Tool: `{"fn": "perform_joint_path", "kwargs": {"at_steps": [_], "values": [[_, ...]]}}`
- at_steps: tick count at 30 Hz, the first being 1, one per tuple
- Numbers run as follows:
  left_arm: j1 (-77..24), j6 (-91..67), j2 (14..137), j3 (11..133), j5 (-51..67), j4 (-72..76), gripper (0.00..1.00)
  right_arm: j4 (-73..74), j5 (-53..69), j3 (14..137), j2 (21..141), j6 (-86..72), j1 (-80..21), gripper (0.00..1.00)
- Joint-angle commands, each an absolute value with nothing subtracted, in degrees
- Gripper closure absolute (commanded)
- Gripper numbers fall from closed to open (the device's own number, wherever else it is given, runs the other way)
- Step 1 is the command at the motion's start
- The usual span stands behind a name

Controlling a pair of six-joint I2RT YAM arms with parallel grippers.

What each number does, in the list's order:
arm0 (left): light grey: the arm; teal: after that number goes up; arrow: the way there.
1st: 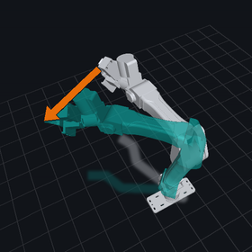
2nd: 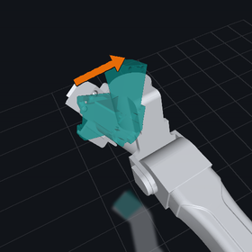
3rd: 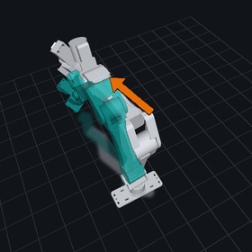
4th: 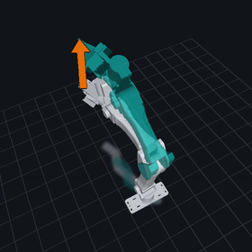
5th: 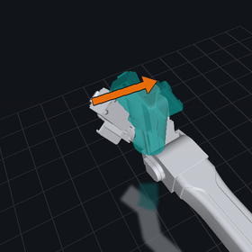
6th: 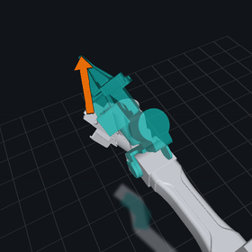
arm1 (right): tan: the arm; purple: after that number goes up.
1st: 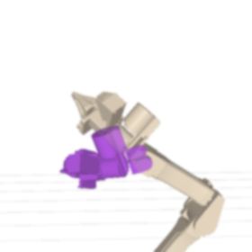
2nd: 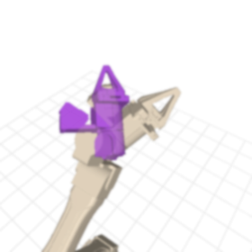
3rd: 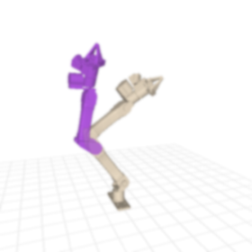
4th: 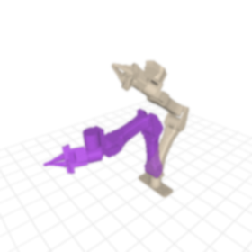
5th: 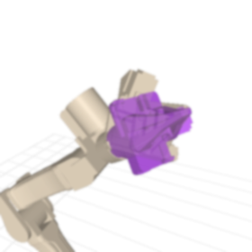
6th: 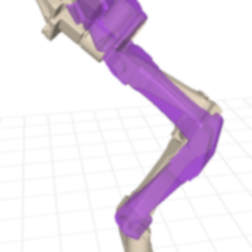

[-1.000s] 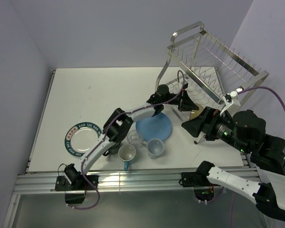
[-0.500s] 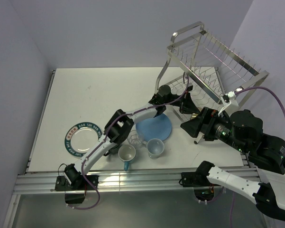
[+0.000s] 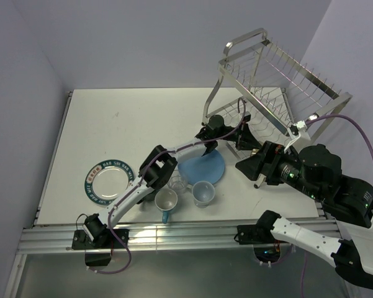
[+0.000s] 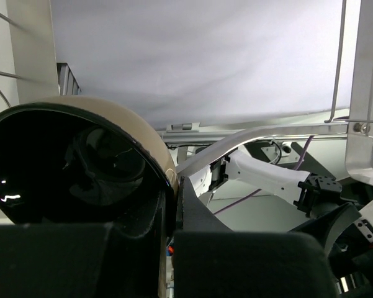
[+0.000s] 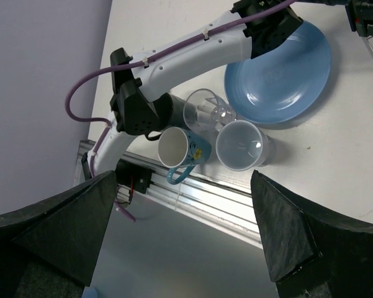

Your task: Load the mixed dishes into the dish rack

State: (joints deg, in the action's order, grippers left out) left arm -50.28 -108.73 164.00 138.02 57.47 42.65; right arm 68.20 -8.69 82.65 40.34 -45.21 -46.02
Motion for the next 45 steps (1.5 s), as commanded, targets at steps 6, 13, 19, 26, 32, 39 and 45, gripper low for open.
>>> {"fn": "perform_joint_path", "kwargs": {"at_steps": [6, 13, 19, 26, 32, 39, 45], "values": [[-49.22, -109.60, 164.09, 141.59, 54.75, 46.23, 1.00, 65.83, -8.88, 81.91, 40.16, -45.35, -46.41, 0.04], [-49.48, -112.33, 164.45, 139.58, 54.94, 48.61, 1.00, 65.22, -8.53, 81.65, 40.61, -44.82, -46.41, 0.04], [-49.04, -112.41, 165.85, 142.12, 53.88, 47.03, 1.00, 65.21, -8.52, 81.21, 40.52, -44.91, -46.49, 0.04], [-48.60, -112.58, 165.67, 140.19, 54.05, 43.77, 1.00, 65.39, -8.88, 80.95, 39.99, -45.17, -46.41, 0.04], [-47.99, -113.38, 165.94, 140.54, 53.61, 40.08, 1.00, 65.13, -8.70, 80.95, 40.08, -45.26, -46.41, 0.04], [-47.81, -115.22, 165.59, 139.13, 53.44, 38.85, 0.92, 65.04, -8.88, 80.60, 39.81, -45.35, -46.41, 0.05], [-47.11, -114.35, 164.97, 138.00, 54.49, 37.53, 0.72, 65.13, -9.05, 80.51, 39.81, -45.35, -46.49, 0.05]]}}
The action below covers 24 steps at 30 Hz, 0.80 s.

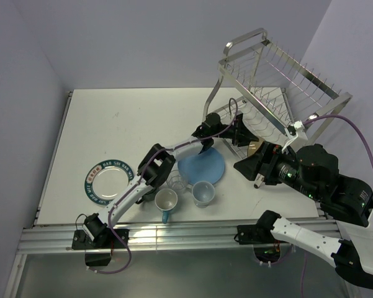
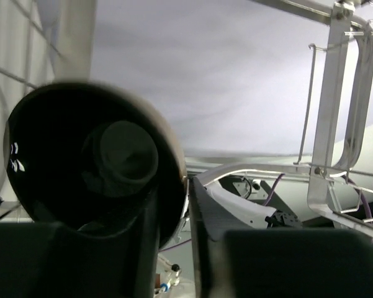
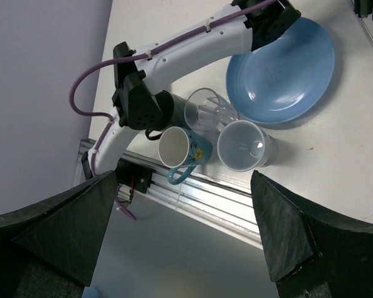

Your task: Load the mixed dishes into the dish rack

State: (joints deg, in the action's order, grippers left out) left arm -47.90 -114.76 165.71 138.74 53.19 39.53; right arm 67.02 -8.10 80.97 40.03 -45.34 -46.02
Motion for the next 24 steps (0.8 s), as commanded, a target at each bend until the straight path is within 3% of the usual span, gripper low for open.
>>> {"fn": "perform_joint_path", "kwargs": {"at_steps": [1, 10, 18, 24], "values": [[-47.02, -113.82, 164.80, 137.90, 54.49, 37.44, 0.70, 65.13, -9.05, 80.51, 39.81, -45.35, -46.49, 0.05], [-46.23, -112.68, 164.36, 138.69, 55.37, 36.13, 0.51, 64.86, -8.79, 80.59, 40.25, -45.00, -46.41, 0.04], [-44.74, -109.62, 159.97, 134.49, 55.46, 35.87, 0.49, 64.77, -8.79, 80.42, 40.08, -45.00, -46.41, 0.04], [-42.11, -92.51, 146.90, 128.09, 54.41, 17.18, 0.48, 64.69, -9.05, 79.54, 39.55, -44.91, -46.49, 0.04]]}}
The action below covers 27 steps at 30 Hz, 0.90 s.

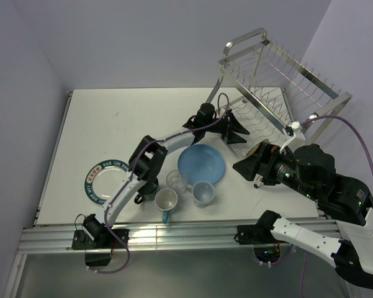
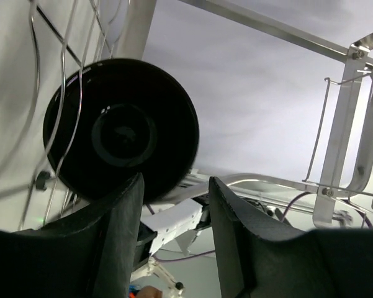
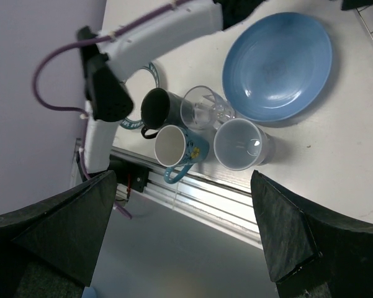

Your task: Load the mixed dishes into the dish rack

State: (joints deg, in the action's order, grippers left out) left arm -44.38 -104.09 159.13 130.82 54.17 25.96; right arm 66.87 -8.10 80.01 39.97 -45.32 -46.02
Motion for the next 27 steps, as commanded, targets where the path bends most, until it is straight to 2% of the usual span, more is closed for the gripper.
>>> {"fn": "perform_joint_path", "kwargs": {"at_steps": [1, 10, 13, 17, 19, 23, 27], "values": [[-41.66, -90.11, 145.21, 126.93, 53.53, 14.96, 0.48, 64.69, -9.31, 79.45, 39.20, -44.83, -46.41, 0.04], [-39.37, -69.72, 134.23, 122.97, 47.12, -9.63, 0.46, 64.51, -10.28, 78.14, 38.41, -44.91, -46.49, 0.04], [-39.64, -62.07, 126.76, 115.95, 41.76, -17.45, 0.46, 65.12, -11.51, 78.22, 39.11, -44.04, -46.49, 0.04], [-39.64, -56.78, 119.45, 105.67, 38.58, -19.26, 0.44, 64.78, -12.04, 78.84, 40.17, -42.63, -46.49, 0.04], [-39.64, -54.94, 120.40, 107.13, 39.89, -21.25, 0.43, 63.90, -11.78, 78.66, 40.25, -42.02, -46.41, 0.04], [-40.34, -52.82, 126.12, 118.36, 43.15, -28.03, 0.42, 62.93, -11.16, 79.45, 41.66, -40.78, -46.49, 0.04], [-40.78, -54.84, 129.19, 120.85, 46.75, -26.38, 0.42, 63.02, -11.25, 80.77, 42.63, -40.08, -46.49, 0.04]]}}
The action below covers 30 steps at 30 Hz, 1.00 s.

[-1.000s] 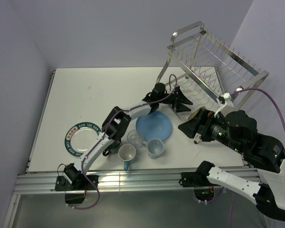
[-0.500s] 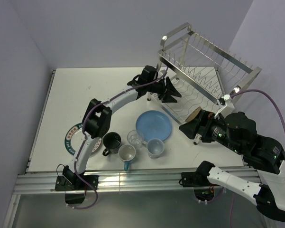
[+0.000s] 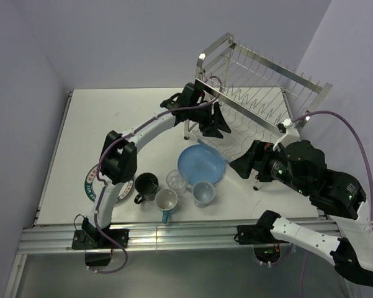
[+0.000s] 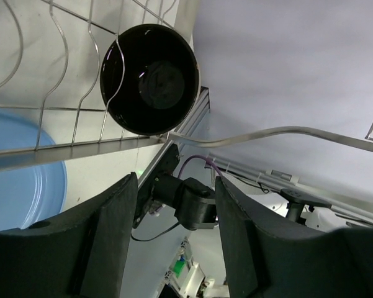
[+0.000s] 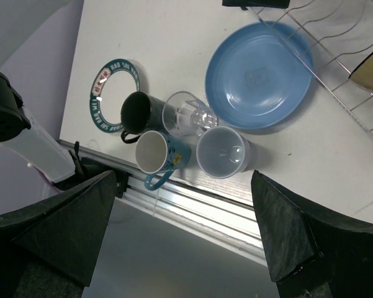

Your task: Load the mixed dishes into the dish rack

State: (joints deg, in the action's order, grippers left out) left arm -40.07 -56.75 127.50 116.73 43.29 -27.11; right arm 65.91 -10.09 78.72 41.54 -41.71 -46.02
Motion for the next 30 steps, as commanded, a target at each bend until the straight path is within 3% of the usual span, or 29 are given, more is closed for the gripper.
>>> {"fn": "perform_joint_path", "kwargs": {"at_steps": [1, 17, 24, 27, 28, 30], "values": [[-41.04, -54.76, 129.46, 121.63, 47.11, -26.80, 0.46, 63.10, -11.51, 80.86, 42.37, -39.73, -46.41, 0.04], [-44.56, -47.03, 120.33, 105.66, 50.01, -22.23, 0.43, 63.46, -12.57, 79.37, 40.61, -39.11, -46.49, 0.02], [-44.21, -41.75, 109.71, 93.53, 48.69, -24.52, 0.46, 63.81, -13.62, 79.10, 39.64, -38.76, -46.41, 0.02], [-42.90, -40.69, 104.52, 87.55, 45.71, -25.31, 0.57, 63.90, -13.97, 79.28, 39.90, -38.76, -46.49, 0.02], [-41.67, -40.95, 103.11, 84.41, 45.09, -24.44, 0.68, 64.07, -14.06, 79.36, 39.99, -38.67, -46.49, 0.02], [-40.09, -42.18, 98.91, 81.66, 42.29, -23.47, 0.77, 64.25, -14.33, 79.54, 40.34, -38.76, -46.41, 0.02]]}}
